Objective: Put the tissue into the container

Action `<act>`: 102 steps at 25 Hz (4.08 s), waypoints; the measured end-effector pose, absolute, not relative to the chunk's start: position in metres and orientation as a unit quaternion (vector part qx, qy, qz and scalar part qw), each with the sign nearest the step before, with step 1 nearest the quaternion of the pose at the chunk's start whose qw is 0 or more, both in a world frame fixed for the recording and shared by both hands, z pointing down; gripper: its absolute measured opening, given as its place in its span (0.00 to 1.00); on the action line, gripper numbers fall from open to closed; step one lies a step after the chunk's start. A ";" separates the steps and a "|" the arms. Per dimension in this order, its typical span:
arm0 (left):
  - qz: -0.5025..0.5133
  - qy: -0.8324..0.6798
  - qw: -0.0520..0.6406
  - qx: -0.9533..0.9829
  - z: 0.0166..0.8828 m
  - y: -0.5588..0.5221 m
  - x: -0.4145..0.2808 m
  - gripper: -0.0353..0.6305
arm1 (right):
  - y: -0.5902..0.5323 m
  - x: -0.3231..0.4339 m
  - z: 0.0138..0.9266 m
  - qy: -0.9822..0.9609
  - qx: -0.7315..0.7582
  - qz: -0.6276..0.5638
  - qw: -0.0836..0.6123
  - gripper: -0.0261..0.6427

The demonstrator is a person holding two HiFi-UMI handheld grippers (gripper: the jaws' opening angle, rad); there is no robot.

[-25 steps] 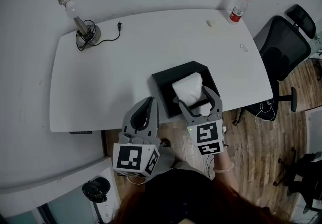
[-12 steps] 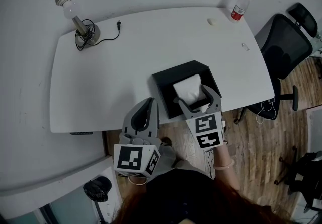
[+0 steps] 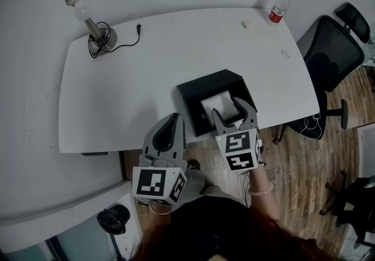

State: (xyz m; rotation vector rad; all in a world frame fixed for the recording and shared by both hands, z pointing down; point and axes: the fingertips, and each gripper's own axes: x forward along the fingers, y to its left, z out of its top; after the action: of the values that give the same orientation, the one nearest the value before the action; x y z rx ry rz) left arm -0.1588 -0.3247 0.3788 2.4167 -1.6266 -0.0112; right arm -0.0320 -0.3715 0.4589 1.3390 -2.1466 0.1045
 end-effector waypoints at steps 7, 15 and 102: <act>-0.003 -0.561 0.105 0.821 0.373 -0.311 -0.155 0.10 | -0.358 -0.034 0.436 -0.826 0.513 0.045 0.230 0.37; -0.008 -0.566 0.088 0.820 0.360 -0.285 -0.147 0.10 | -0.332 -0.027 0.408 -0.832 0.522 0.029 0.185 0.21; -0.015 -0.549 0.017 0.836 0.311 0.087 -0.070 0.10 | 0.076 0.040 0.288 -0.848 0.526 -0.063 0.034 0.07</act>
State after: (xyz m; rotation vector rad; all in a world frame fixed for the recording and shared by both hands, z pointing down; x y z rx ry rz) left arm -0.0704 0.0873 0.3106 2.5980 -1.7049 -0.0458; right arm 0.0403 0.0760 0.2882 1.6169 -2.6077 -0.1948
